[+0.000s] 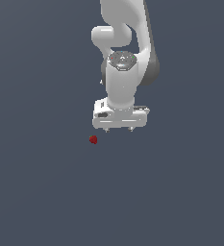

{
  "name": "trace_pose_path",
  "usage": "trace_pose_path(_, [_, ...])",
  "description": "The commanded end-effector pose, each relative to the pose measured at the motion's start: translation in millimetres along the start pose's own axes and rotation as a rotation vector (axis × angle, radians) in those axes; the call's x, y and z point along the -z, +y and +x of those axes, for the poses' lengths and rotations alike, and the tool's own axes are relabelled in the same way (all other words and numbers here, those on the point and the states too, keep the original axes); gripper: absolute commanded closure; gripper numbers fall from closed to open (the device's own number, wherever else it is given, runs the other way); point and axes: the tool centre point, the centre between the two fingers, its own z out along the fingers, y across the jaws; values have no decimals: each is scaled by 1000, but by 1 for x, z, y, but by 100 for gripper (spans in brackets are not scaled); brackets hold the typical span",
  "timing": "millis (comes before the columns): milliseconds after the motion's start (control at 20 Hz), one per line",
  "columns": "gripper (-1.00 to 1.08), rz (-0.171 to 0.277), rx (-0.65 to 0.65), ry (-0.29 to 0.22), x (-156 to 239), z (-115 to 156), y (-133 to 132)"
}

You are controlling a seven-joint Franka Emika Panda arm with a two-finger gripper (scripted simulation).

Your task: Pick up the object and move it to a goal position.

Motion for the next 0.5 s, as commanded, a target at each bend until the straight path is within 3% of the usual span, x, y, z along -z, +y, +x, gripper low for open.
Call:
trace_pose_path(0, [-92, 0, 0, 0, 0, 0, 0])
trace_pose_path(450, [-92, 13, -64, 28, 17, 3, 11])
